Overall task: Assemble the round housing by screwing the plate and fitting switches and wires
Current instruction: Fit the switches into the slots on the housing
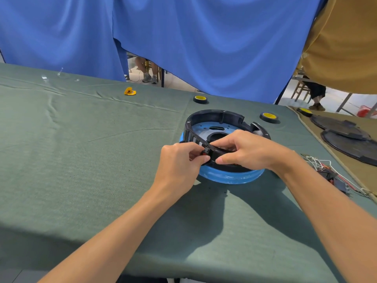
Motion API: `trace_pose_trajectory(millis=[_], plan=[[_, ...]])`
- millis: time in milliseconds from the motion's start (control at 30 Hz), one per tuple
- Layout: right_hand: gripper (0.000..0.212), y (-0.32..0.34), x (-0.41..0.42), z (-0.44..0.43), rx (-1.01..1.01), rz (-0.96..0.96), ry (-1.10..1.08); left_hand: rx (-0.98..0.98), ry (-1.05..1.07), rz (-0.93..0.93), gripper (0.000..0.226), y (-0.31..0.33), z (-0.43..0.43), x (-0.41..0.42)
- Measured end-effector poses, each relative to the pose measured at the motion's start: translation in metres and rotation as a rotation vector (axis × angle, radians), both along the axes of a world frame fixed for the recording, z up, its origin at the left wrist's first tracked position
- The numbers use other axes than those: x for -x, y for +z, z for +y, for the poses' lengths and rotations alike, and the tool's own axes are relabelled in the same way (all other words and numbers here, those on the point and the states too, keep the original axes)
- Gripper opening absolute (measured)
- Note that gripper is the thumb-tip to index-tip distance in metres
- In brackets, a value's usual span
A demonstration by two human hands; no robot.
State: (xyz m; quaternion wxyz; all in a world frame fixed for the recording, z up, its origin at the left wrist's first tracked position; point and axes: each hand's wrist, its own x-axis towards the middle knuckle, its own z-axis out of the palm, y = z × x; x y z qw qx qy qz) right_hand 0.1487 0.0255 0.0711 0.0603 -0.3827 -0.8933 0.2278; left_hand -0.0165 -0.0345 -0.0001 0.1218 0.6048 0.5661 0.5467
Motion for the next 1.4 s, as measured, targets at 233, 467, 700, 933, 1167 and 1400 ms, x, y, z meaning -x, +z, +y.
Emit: trace_pose_trajectory(millis=[233,467,700,933,1167,1400], plan=[[0.024,0.005,-0.01,0.003,0.009,-0.038,0.036,0.029,-0.018,0.051,0.018,0.003,0.0,-0.007],[0.029,-0.009,-0.024,0.001,-0.261,-0.109,-0.107,0.052,0.013,0.1,0.021,0.008,0.007,-0.022],[0.037,-0.013,-0.043,0.006,-0.228,-0.099,-0.133,-0.099,-0.023,0.566,0.047,0.018,0.027,-0.005],[0.044,-0.04,-0.039,-0.008,-0.526,0.088,-0.316,-0.015,-0.15,0.62,0.043,0.01,0.042,-0.008],[0.022,-0.062,-0.029,-0.033,-0.59,0.562,-0.528,-0.072,0.043,0.668,0.034,0.01,0.03,-0.039],[0.017,-0.069,-0.035,-0.041,-0.563,0.585,-0.622,-0.141,0.109,0.696,0.035,0.011,0.026,-0.055]])
